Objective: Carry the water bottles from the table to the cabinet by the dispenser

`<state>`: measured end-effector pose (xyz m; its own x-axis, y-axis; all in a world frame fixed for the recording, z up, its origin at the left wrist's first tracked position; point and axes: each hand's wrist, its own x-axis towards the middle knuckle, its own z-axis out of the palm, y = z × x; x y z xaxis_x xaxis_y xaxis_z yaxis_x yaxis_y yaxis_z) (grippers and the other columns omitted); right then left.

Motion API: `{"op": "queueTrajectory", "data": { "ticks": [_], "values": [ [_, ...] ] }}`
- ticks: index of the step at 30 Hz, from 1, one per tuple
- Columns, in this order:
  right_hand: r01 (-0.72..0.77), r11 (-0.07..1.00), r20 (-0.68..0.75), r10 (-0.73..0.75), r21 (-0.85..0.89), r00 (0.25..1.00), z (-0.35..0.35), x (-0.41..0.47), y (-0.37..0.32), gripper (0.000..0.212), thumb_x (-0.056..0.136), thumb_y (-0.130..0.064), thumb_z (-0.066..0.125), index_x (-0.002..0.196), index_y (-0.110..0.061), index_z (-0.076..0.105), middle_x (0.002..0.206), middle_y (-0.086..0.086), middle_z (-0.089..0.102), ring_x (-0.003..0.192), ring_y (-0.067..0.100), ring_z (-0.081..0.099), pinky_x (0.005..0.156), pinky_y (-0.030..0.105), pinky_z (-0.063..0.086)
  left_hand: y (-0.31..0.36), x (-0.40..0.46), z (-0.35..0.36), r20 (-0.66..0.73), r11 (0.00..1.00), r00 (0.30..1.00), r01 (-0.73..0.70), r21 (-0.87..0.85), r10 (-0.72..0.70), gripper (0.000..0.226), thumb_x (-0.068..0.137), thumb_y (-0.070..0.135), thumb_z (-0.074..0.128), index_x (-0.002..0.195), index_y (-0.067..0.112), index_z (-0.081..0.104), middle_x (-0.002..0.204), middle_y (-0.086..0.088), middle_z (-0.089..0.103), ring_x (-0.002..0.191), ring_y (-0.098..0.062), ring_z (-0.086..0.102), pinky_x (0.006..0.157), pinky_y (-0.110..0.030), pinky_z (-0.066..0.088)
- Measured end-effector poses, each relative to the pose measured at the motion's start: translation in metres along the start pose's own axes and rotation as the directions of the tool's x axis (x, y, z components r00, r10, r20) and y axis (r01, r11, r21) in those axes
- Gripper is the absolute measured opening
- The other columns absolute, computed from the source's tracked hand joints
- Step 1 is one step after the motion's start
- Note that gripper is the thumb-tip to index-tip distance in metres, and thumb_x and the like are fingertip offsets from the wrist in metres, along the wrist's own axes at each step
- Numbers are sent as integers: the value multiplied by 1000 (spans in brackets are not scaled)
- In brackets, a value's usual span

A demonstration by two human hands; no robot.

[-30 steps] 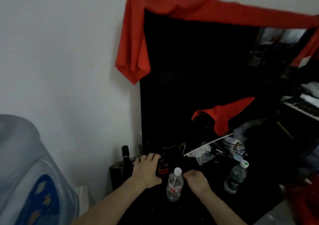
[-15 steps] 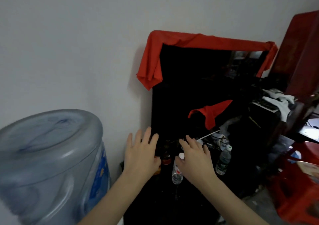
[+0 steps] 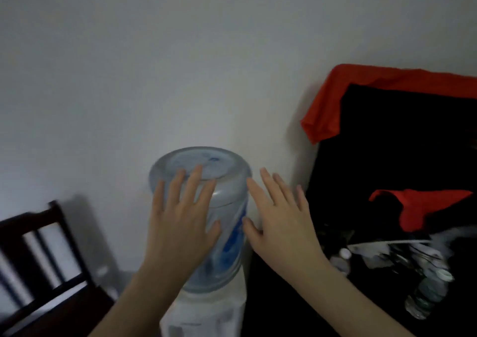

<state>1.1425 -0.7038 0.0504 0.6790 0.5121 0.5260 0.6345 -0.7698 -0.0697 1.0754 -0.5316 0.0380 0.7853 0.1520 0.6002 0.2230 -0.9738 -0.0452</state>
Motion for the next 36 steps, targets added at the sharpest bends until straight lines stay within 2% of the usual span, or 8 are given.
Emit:
{"op": "queueTrajectory", "data": {
  "ticks": [4, 7, 15, 19, 23, 30, 33, 36],
  "values": [
    [177, 977, 3, -179, 122, 984, 10, -4, -56, 67, 84, -50, 42, 144, -20, 48, 153, 11, 45, 136, 31, 49, 105, 61, 39, -35, -47, -29, 26, 978, 985, 164, 128, -169, 74, 68, 42, 84, 133, 15, 63, 151, -16, 52, 136, -40, 52, 109, -61, 41],
    [289, 932, 32, -303, 221, 952, 17, -10, -108, 69, 85, -49, 47, 149, -23, 39, 157, 9, 38, 142, 30, 41, 110, 61, 34, -64, -86, -60, 32, 931, 951, 292, 218, -306, 71, 73, 44, 82, 135, 17, 61, 152, -13, 52, 138, -37, 52, 108, -58, 43],
    [529, 758, 4, -573, 382, 819, 7, -39, -266, 71, 85, -47, 53, 149, -21, 41, 156, 12, 39, 141, 31, 41, 111, 58, 28, -140, -214, -154, -77, 697, 782, 591, 406, -619, 71, 69, 38, 87, 133, 15, 64, 149, -16, 54, 134, -39, 55, 103, -57, 48],
    [651, 628, -4, -718, 428, 696, -12, -66, -350, 74, 86, -50, 53, 152, -22, 34, 159, 13, 32, 146, 31, 34, 114, 58, 27, -171, -282, -208, -139, 548, 682, 677, 491, -718, 75, 65, 37, 90, 132, 14, 64, 149, -18, 54, 132, -41, 57, 101, -59, 48],
    [706, 460, -12, -834, 539, 552, -40, -105, -432, 74, 96, -47, 45, 158, -28, 9, 167, 7, 4, 153, 24, 5, 121, 53, 7, -198, -354, -268, -203, 388, 576, 732, 560, -792, 76, 67, 41, 87, 135, 16, 62, 152, -17, 51, 134, -41, 55, 103, -60, 48],
    [745, 228, -126, -914, 627, 386, -93, -187, -555, 75, 94, -48, 48, 157, -28, 14, 167, 6, 9, 152, 22, 11, 121, 51, 13, -218, -469, -357, -311, 144, 411, 770, 621, -857, 78, 67, 46, 88, 135, 18, 63, 153, -16, 51, 136, -41, 53, 107, -62, 42],
    [735, 115, -153, -946, 669, 288, -116, -226, -596, 75, 95, -48, 48, 157, -29, 12, 167, 4, 7, 152, 21, 9, 121, 50, 12, -212, -517, -389, -371, 33, 341, 773, 633, -864, 74, 67, 43, 88, 132, 17, 64, 152, -15, 52, 135, -41, 54, 106, -58, 44],
    [725, 5, -188, -964, 688, 186, -136, -265, -631, 74, 95, -48, 48, 157, -30, 11, 167, 3, 6, 152, 20, 9, 122, 50, 11, -203, -560, -417, -425, -108, 233, 761, 639, -874, 74, 66, 43, 89, 131, 18, 64, 151, -14, 53, 133, -41, 56, 104, -59, 46]
  ]
}}
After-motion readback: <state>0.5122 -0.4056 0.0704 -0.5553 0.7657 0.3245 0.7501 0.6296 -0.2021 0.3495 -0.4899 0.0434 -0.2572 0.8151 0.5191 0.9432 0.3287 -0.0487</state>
